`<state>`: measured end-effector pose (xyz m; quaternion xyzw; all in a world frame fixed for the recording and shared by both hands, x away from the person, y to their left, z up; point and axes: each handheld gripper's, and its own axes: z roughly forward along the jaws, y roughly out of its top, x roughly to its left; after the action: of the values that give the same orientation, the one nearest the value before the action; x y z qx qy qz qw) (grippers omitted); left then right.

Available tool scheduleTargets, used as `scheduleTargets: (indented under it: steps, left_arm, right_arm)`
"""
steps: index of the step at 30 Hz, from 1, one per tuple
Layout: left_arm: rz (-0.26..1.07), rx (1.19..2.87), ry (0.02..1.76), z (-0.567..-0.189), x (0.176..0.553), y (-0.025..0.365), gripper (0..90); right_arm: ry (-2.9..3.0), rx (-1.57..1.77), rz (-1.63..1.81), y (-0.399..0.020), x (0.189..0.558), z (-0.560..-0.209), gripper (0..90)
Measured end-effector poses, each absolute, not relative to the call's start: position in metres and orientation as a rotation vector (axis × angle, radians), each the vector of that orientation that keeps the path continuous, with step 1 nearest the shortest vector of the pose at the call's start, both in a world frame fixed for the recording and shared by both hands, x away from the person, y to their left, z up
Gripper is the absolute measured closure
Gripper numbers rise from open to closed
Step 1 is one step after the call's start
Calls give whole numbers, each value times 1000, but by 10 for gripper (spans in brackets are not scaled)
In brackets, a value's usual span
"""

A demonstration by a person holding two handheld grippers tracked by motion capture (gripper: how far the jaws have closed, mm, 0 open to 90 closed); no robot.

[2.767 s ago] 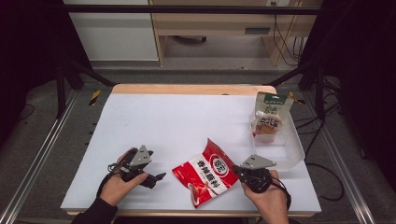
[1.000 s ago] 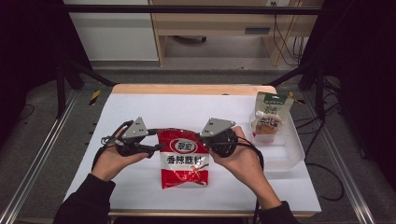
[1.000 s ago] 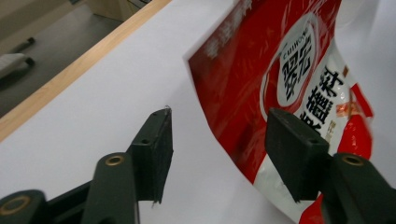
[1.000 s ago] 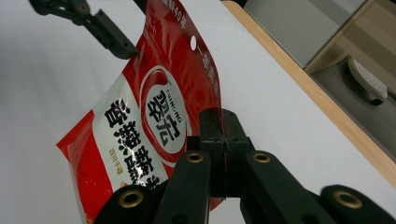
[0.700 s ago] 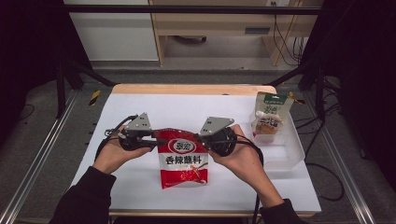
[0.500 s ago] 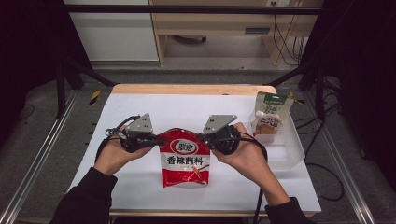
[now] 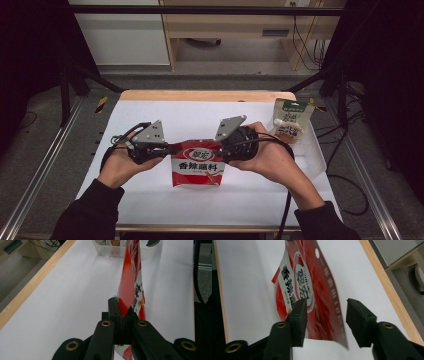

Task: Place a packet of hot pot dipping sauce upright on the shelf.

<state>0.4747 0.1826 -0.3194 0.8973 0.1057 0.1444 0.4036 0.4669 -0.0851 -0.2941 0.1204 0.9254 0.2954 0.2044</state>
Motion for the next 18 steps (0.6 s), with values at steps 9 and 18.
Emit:
scheduleTargets:
  steps: [9, 18]
  left_arm:
    - [372, 2270, 252, -317, 474, 180, 900]
    - [372, 2265, 259, -316, 474, 181, 900]
  right_arm:
    - [2679, 296, 710, -68, 482, -298, 419]
    - [2749, 278, 619, -60, 488, -309, 762]
